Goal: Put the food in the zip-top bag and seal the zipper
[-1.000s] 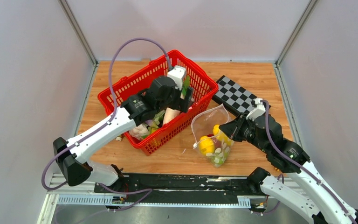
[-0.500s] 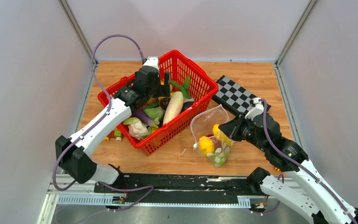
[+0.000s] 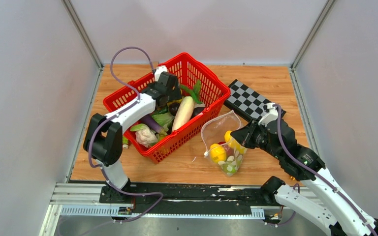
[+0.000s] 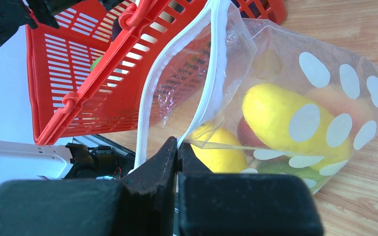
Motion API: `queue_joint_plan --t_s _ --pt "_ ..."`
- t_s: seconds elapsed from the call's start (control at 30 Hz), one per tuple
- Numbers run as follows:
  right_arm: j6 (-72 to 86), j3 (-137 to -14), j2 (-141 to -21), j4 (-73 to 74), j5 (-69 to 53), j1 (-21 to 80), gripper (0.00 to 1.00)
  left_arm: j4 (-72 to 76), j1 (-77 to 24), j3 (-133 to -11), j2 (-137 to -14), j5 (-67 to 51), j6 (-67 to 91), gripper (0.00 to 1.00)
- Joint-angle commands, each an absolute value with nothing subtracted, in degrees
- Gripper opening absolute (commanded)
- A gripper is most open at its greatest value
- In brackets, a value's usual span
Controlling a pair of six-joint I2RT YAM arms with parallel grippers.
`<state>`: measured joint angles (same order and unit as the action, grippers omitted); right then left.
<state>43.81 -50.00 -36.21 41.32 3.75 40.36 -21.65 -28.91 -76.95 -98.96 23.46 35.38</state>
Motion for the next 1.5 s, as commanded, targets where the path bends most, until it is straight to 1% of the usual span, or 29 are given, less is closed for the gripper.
queue_joint_plan --t_s 0.0,0.2,0.47,0.63,0.77,0.83,0.93,0.97,1.0,1.2,1.27,1.47 --pt "43.47 -51.58 -35.6 38.83 3.21 40.6 0.01 -17.61 -29.4 -79.63 -100.97 30.06 40.47 1.0" --pt "43.35 -51.27 -35.38 38.9 3.22 40.53 0.01 -19.08 -30.58 -83.93 -105.26 36.01 38.68 1.0" --pt "43.33 -51.04 -35.98 38.36 2.33 40.59 0.01 -20.18 -31.88 -88.59 -111.44 35.95 35.65 1.0" --pt "43.2 -50.98 -35.52 38.99 2.95 40.61 0.02 -25.81 -31.82 -91.68 -115.39 35.38 36.98 1.0" --pt "43.24 -51.07 -35.38 39.18 2.77 40.57 0.02 -27.18 -31.77 -92.11 -116.44 34.08 37.34 0.99" --pt "43.07 -51.18 -35.27 39.45 2.96 40.53 0.02 -26.57 -31.77 -91.07 -115.12 33.95 37.42 0.95" --pt "43.11 -51.03 -34.91 39.47 3.07 40.53 0.02 -25.21 -31.8 -89.78 -111.92 33.66 36.78 0.83" --pt "43.18 -50.98 -34.89 39.46 3.09 40.52 0.02 -24.52 -31.78 -89.21 -110.58 33.53 36.32 0.78" --pt "43.16 -50.89 -34.89 39.34 3.03 40.59 0.02 -23.55 -31.75 -88.69 -109.3 33.39 35.45 0.72" --pt "43.48 -50.53 -34.91 38.77 2.45 40.53 0.02 -21.42 -31.75 -84.97 -102.73 34.08 32.73 0.47" --pt "43.58 -50.49 -34.85 38.67 2.38 40.53 0.02 -20.88 -31.77 -83.43 -101.54 34.28 32.33 0.42" --pt "43.55 -50.67 -34.8 38.81 2.22 40.57 0.02 -20.16 -31.77 -79.4 -97.38 32.65 32.31 0.4"
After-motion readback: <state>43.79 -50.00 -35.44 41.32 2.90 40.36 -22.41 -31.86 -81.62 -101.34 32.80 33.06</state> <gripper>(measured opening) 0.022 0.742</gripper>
